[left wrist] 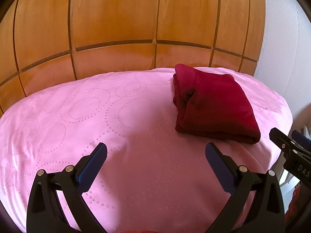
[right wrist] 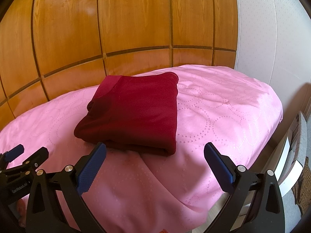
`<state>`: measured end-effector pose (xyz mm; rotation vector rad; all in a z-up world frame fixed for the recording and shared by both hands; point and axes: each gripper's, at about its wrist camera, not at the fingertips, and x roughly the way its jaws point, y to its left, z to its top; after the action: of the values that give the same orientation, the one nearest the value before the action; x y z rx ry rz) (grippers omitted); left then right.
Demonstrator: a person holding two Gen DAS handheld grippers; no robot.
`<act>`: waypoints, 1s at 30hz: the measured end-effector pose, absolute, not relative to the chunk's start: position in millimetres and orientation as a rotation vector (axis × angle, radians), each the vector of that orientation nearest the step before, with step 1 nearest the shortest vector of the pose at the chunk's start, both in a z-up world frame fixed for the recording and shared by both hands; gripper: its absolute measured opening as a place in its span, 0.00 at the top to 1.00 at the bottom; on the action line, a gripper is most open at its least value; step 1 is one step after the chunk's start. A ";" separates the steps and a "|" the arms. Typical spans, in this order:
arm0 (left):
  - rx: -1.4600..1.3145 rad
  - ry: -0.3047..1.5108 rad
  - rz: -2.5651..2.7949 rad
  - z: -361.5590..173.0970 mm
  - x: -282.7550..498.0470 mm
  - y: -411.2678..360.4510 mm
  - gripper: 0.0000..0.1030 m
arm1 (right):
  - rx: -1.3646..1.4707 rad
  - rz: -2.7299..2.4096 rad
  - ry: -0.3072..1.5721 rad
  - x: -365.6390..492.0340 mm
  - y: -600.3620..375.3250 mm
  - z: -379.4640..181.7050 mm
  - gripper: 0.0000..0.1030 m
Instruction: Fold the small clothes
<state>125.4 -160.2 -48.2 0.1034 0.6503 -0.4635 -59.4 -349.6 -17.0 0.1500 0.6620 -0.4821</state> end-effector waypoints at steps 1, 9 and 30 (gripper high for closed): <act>0.103 0.651 -0.465 -48.4 125.5 -159.7 0.02 | 0.149 -0.483 0.662 -59.7 -349.5 -16.9 0.03; 0.094 0.664 -0.486 -50.6 126.1 -159.3 0.02 | 0.153 -0.479 0.668 -57.9 -350.1 -18.5 0.03; 0.125 0.698 -0.509 -58.8 128.0 -166.4 0.02 | 0.191 -0.481 0.693 -54.7 -358.3 -25.4 0.03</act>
<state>128.0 -166.4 -58.8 0.1249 0.6979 -0.5089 -54.7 -358.3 -25.4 0.1906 0.6929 -0.4809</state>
